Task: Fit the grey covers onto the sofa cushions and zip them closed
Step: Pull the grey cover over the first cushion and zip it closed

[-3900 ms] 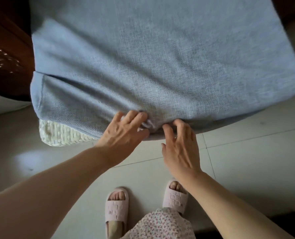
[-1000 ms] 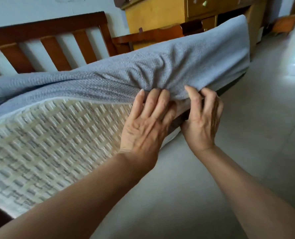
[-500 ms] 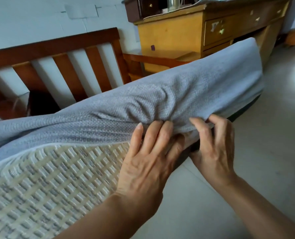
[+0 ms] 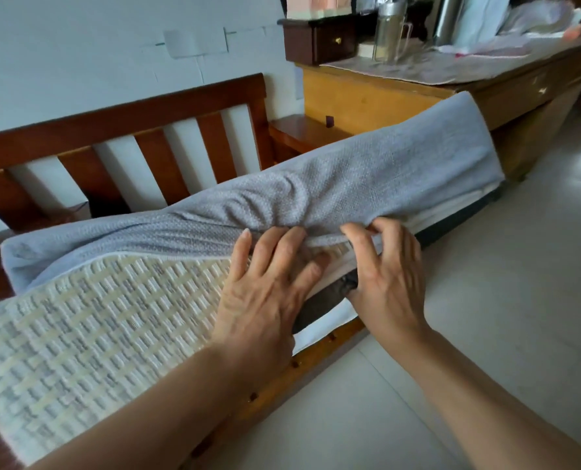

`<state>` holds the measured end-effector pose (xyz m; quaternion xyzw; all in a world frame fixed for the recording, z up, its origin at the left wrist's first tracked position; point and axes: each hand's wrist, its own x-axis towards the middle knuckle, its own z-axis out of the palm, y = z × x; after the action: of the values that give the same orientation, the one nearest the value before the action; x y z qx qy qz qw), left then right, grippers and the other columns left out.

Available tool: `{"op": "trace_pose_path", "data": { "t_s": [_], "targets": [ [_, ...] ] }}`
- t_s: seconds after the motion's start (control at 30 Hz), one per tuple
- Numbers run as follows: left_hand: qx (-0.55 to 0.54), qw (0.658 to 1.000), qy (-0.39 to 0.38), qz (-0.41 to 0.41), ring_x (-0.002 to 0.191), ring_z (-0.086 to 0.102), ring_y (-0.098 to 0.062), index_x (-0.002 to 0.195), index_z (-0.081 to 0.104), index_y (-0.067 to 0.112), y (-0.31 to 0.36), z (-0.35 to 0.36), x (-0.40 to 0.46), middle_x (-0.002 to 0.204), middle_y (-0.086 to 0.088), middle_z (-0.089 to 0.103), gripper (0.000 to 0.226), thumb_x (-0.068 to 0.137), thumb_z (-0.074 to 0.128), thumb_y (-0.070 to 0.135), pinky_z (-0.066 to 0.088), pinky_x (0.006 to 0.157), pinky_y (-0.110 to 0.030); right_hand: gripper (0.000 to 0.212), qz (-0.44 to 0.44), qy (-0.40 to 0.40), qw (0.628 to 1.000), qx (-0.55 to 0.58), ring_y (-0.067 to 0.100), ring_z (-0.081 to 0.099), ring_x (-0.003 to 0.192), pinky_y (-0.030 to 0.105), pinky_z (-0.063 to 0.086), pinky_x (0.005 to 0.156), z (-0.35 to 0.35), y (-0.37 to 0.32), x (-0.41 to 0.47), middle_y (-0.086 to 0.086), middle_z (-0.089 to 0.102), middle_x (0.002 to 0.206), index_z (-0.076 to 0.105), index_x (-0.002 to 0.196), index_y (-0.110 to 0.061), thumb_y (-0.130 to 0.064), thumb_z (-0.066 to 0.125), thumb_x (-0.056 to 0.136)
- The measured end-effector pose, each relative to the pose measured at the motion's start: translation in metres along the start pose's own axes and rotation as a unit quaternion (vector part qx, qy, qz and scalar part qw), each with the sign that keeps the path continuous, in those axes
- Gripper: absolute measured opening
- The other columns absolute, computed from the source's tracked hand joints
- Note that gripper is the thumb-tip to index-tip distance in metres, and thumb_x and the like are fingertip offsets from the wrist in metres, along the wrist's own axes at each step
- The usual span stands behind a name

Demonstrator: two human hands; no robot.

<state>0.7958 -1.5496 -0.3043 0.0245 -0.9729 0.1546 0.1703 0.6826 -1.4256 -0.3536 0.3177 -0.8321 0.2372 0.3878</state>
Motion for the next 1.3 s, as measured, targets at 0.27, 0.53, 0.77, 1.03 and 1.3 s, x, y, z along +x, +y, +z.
{"op": "trace_pose_path", "data": {
  "t_s": [0.27, 0.53, 0.77, 1.03, 1.3],
  "targets": [
    [-0.018, 0.996, -0.074, -0.039, 0.131, 0.025, -0.030, 0.132, 0.038, 0.034, -0.094, -0.023, 0.062, 0.140, -0.009, 0.026, 0.097, 0.044, 0.079, 0.036, 0.005, 0.112, -0.049, 0.078, 0.015, -0.164, 0.985, -0.048, 0.030, 0.051, 0.093, 0.035, 0.050, 0.069, 0.015, -0.047, 0.118, 0.018, 0.049, 0.108, 0.047, 0.131, -0.016, -0.005, 0.077, 0.060],
    [0.006, 0.983, -0.159, -0.089, 0.135, 0.015, -0.030, 0.137, 0.022, 0.039, -0.149, -0.004, 0.108, 0.144, -0.009, 0.018, 0.106, 0.049, 0.082, 0.035, -0.011, 0.111, -0.049, 0.118, -0.064, -0.255, 0.964, -0.043, 0.029, 0.054, 0.092, 0.040, 0.050, 0.075, 0.067, -0.047, 0.186, 0.015, 0.050, 0.104, 0.043, 0.133, -0.019, -0.038, 0.095, 0.028],
    [0.060, 0.974, -0.158, -0.153, 0.133, -0.023, -0.028, 0.135, -0.013, 0.041, -0.193, 0.006, 0.153, 0.144, -0.008, -0.021, 0.094, 0.080, 0.063, 0.034, -0.024, 0.104, -0.054, 0.119, -0.119, -0.255, 0.960, 0.006, 0.030, 0.050, 0.091, 0.042, 0.044, 0.073, 0.121, -0.054, 0.250, 0.014, 0.050, 0.104, 0.042, 0.133, -0.021, -0.051, 0.091, 0.029],
    [0.074, 0.976, -0.146, -0.147, 0.134, -0.008, -0.030, 0.133, 0.005, 0.037, -0.244, -0.011, 0.191, 0.145, -0.009, -0.009, 0.091, 0.069, 0.070, 0.032, -0.015, 0.107, -0.050, 0.096, -0.170, -0.261, 0.937, 0.160, 0.022, 0.045, 0.099, 0.037, 0.041, 0.084, 0.142, -0.038, 0.319, 0.005, 0.047, 0.111, 0.032, 0.143, -0.020, -0.064, 0.068, 0.066],
    [0.048, 0.980, -0.105, -0.161, 0.124, 0.037, -0.036, 0.116, 0.053, 0.021, -0.297, -0.012, 0.227, 0.135, -0.018, 0.040, 0.101, 0.026, 0.081, 0.054, 0.025, 0.099, -0.060, 0.012, -0.215, -0.101, 0.970, 0.053, 0.029, 0.055, 0.073, 0.038, 0.043, 0.061, 0.177, -0.032, 0.392, 0.011, 0.055, 0.082, 0.051, 0.088, -0.008, -0.008, 0.060, 0.080]
  ]
}}
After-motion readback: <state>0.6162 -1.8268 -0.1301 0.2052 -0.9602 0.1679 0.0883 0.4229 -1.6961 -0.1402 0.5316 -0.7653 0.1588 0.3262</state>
